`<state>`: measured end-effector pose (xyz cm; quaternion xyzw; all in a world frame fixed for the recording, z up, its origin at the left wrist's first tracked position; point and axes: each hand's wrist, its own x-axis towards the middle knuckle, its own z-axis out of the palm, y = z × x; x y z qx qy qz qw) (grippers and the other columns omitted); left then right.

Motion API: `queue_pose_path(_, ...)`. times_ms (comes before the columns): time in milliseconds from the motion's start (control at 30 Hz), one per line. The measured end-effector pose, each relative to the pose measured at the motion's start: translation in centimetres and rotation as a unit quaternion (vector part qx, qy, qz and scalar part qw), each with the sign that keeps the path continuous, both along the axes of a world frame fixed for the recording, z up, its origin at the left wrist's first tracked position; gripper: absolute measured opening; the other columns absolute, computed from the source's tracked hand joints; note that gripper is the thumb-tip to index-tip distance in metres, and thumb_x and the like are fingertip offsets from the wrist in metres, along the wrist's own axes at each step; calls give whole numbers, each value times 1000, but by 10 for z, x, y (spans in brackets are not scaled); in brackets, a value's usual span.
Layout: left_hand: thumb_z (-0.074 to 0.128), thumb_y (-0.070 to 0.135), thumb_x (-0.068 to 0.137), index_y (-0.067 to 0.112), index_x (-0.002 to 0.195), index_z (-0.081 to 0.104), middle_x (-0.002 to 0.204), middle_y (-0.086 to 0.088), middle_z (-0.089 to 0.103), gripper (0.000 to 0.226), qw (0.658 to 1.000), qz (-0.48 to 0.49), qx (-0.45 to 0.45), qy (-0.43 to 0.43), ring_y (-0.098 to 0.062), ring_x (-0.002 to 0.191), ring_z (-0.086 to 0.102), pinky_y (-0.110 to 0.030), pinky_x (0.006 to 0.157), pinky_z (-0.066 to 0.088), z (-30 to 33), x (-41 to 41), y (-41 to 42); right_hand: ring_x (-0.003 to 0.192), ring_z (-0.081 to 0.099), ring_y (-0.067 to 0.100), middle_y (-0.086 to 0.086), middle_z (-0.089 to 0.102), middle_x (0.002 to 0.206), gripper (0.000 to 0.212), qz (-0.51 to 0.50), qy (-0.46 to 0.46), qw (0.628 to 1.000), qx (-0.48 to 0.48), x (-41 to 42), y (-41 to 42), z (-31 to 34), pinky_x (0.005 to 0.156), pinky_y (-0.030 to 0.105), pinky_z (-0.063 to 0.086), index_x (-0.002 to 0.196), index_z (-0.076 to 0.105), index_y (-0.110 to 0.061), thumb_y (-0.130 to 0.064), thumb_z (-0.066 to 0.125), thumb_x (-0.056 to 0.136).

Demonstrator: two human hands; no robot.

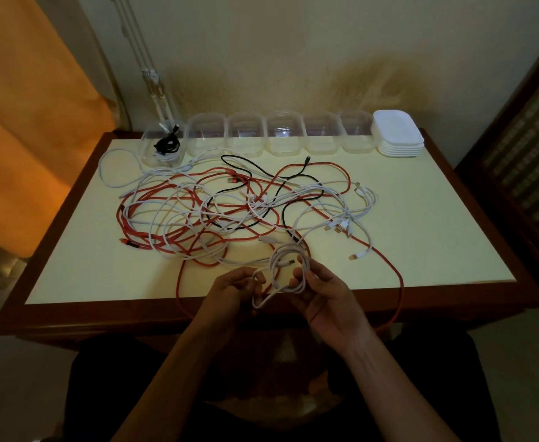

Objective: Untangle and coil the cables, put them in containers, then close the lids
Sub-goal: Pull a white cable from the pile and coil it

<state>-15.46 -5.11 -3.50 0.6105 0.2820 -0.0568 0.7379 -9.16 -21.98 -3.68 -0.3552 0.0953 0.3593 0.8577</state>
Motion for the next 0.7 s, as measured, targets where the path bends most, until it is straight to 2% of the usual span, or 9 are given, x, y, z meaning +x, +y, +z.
queue_pose_path(100, 42, -8, 95, 7, 88, 72, 79, -13, 70, 35, 1000, -21, -9, -18, -30, 74, 64, -38, 68, 54, -1, 5, -2, 79, 71, 26, 16, 71, 88, 27, 31, -8, 999, -2, -5, 2, 0, 69, 35, 61, 98, 78, -6, 0, 56, 84)
queue_pose_path(167, 43, -14, 90, 7, 91, 75, 87, -16, 73, 38, 999, -30, -32, -33, -34, 83, 69, -43, 76, 57, 1, 8, -5, 79, 72, 28, 18, 70, 88, 26, 48, -8, 999, -23, -6, 4, 0, 69, 36, 60, 106, 72, 0, 1, 56, 86)
queue_pose_path(200, 43, -16, 88, 9, 90, 75, 85, -15, 73, 41, 998, -25, -44, -37, -32, 81, 70, -42, 74, 57, 2, 10, -7, 79, 72, 28, 18, 70, 87, 27, 50, -10, 998, -41, -6, 5, 0, 68, 37, 60, 111, 68, 2, 2, 55, 88)
queue_pose_path(333, 43, -10, 87, -1, 111, 66, 82, -11, 71, 34, 982, 32, -183, -28, -19, 67, 67, -29, 61, 56, 1, 15, -10, 79, 73, 31, 19, 72, 84, 21, 25, -25, 988, -149, -4, 7, -7, 69, 39, 61, 113, 63, 2, 4, 53, 95)
queue_pose_path(400, 43, 0, 91, -3, 118, 62, 95, -17, 69, 33, 971, 58, -231, -25, -25, 79, 64, -32, 71, 54, -4, 16, -10, 84, 73, 34, 21, 74, 91, 20, 21, -52, 978, -200, -4, 7, -11, 73, 41, 61, 111, 65, 1, 3, 54, 95)
queue_pose_path(467, 39, 9, 99, -2, 119, 61, 92, -20, 61, 32, 974, 58, -220, -18, -30, 82, 55, -35, 75, 47, -9, 16, -11, 89, 73, 35, 22, 74, 96, 20, 27, -85, 968, -235, -6, 6, -13, 79, 44, 60, 112, 66, -2, 2, 55, 95)
queue_pose_path(533, 36, 12, 103, 2, 119, 59, 73, -11, 55, 29, 984, 49, -171, -10, -19, 63, 50, -28, 62, 45, -9, 17, -15, 90, 74, 33, 20, 74, 97, 21, 41, -120, 957, -260, -8, 5, -13, 79, 44, 61, 114, 66, -5, 0, 58, 95)
queue_pose_path(600, 39, 10, 103, 7, 119, 56, 64, -5, 53, 24, 991, 47, -123, -4, -12, 53, 46, -23, 51, 42, -10, 17, -15, 90, 74, 28, 17, 74, 100, 27, 45, -170, 935, -308, -9, 6, -14, 75, 38, 62, 119, 64, -8, -3, 64, 93)
queue_pose_path(700, 41, 10, 103, 9, 118, 55, 62, -3, 50, 21, 997, 41, -68, -2, -10, 50, 42, -19, 45, 38, -12, 17, -11, 91, 70, 14, 0, 70, 100, 41, 43, -299, 848, -435, -6, 6, -17, 74, 32, 62, 125, 62, -23, -18, 75, 86)
